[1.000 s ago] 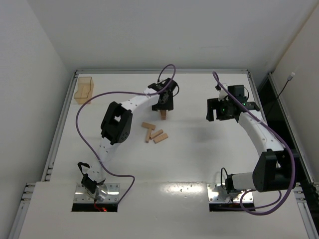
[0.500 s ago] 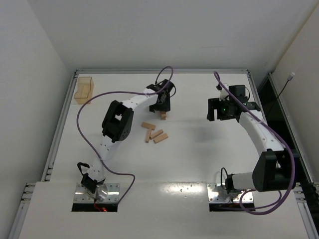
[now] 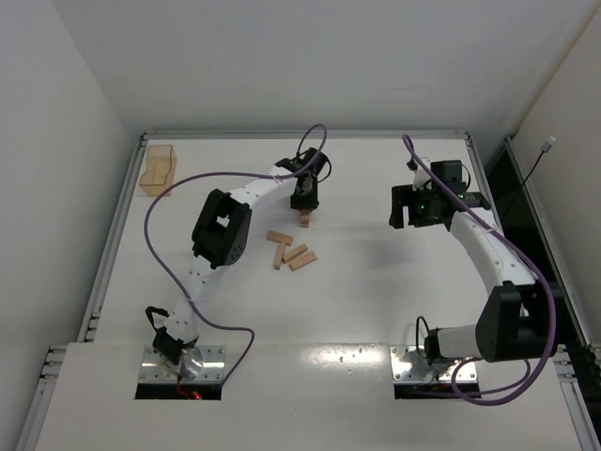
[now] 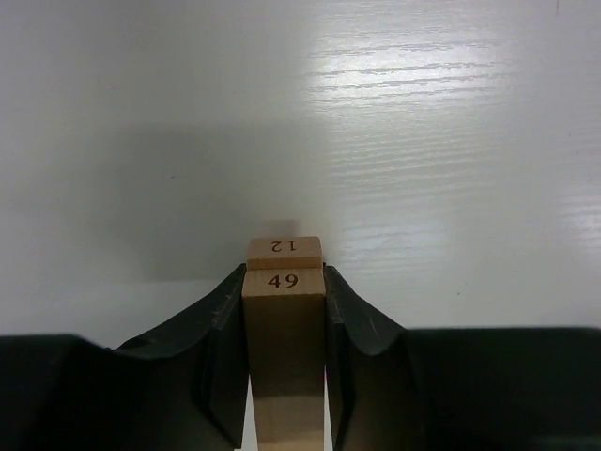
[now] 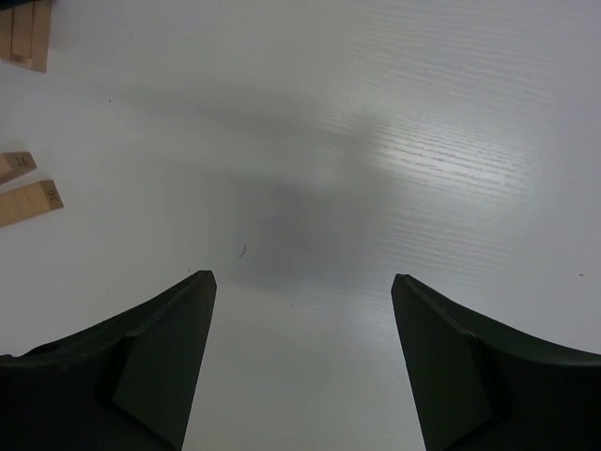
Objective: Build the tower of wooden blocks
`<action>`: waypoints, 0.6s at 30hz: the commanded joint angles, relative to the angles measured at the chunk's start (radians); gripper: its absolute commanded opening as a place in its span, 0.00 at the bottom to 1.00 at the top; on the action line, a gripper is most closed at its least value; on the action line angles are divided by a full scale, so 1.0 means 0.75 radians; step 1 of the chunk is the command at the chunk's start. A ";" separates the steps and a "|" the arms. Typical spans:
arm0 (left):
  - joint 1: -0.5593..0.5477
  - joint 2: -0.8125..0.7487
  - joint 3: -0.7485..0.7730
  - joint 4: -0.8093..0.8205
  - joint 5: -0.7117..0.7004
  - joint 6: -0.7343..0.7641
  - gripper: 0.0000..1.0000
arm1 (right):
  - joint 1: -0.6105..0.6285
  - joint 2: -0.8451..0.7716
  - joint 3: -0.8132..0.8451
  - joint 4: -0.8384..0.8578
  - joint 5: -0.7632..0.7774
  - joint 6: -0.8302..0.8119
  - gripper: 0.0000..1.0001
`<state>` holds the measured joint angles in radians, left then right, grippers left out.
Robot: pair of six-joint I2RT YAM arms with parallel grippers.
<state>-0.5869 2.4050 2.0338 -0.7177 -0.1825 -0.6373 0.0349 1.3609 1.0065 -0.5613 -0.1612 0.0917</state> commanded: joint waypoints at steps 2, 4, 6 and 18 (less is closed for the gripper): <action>0.007 0.033 0.013 0.020 0.057 0.007 0.01 | -0.006 0.002 -0.002 0.043 -0.022 0.019 0.73; 0.007 0.033 0.013 0.020 0.045 0.007 0.00 | -0.006 0.002 -0.002 0.043 -0.022 0.019 0.73; 0.007 0.021 -0.002 0.020 0.019 0.007 0.00 | -0.006 0.002 -0.002 0.043 -0.010 0.019 0.73; -0.005 -0.006 -0.061 0.020 0.006 0.007 0.76 | -0.006 -0.011 -0.015 0.043 -0.010 0.019 0.73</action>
<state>-0.5900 2.4027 2.0247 -0.6773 -0.1787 -0.6296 0.0349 1.3609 1.0004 -0.5587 -0.1608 0.0917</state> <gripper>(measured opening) 0.741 0.729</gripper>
